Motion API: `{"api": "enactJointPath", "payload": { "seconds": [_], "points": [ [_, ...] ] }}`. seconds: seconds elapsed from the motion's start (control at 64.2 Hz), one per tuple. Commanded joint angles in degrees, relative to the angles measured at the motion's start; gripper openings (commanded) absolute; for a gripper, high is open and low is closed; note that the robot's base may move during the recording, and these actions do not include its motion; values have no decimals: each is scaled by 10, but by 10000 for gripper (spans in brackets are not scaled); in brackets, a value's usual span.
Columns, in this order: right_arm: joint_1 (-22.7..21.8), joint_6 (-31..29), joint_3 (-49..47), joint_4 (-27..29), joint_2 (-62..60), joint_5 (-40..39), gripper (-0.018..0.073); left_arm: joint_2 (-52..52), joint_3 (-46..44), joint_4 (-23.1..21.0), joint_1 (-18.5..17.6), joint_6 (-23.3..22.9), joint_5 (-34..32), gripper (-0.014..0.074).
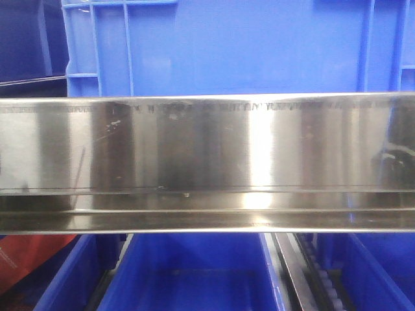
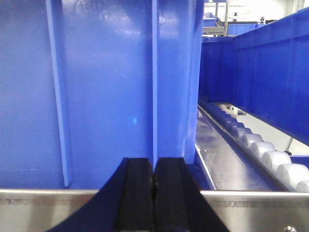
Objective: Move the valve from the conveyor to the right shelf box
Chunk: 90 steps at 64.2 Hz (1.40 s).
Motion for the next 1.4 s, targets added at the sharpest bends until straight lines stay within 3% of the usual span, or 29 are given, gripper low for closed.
{"api": "enactJointPath", "payload": {
  "seconds": [0.0, 0.421, 0.748, 0.873, 1.153, 1.387],
  "points": [
    [-1, 1, 1, -6, -1, -14, -155, -3, -1, -4, 0, -5, -11, -111],
    [-7, 1, 1, -5, -1, -27, -155, -3, -1, -4, 0, -5, -11, -111],
    [-170, 30, 44, -6, -30, -75, -155, -3, -1, -4, 0, -5, -11, -111],
    [-199, 69, 96, -15, -77, -88, -155, -3, -1, -4, 0, -5, -11, -111],
    [-206, 96, 205, -25, -147, -124, -155, -3, -1, -4, 0, -5, -11, -111],
    [-206, 58, 223, -25, -147, -158, -155, -3, -1, -4, 0, -5, -11, -111]
  ]
}}
